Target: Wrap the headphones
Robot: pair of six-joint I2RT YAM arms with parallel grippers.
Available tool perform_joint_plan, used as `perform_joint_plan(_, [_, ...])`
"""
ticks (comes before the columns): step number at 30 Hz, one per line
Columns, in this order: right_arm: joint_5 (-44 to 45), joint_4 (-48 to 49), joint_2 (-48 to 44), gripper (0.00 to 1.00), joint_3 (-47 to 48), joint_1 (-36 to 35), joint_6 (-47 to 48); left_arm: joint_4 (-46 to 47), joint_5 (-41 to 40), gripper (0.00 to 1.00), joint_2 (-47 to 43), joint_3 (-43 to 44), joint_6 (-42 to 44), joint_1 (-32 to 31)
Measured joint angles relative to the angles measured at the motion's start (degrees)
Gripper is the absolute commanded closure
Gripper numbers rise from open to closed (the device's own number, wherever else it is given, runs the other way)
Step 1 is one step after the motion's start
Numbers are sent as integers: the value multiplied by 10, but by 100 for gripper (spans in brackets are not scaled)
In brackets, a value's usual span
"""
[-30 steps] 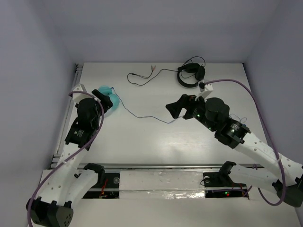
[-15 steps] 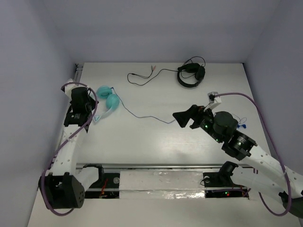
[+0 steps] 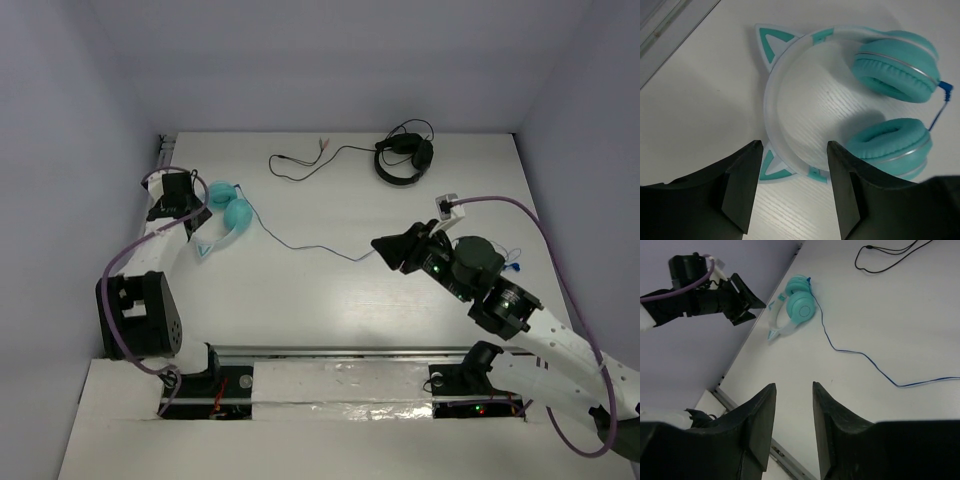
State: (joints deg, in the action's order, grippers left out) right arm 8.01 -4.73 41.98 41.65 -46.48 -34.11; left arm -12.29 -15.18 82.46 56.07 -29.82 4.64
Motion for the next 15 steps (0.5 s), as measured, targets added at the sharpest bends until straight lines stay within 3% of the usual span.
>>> perform_joint_plan(15, [-34,8,0,58,-5,0,1,3,9,57,161,34,12,35])
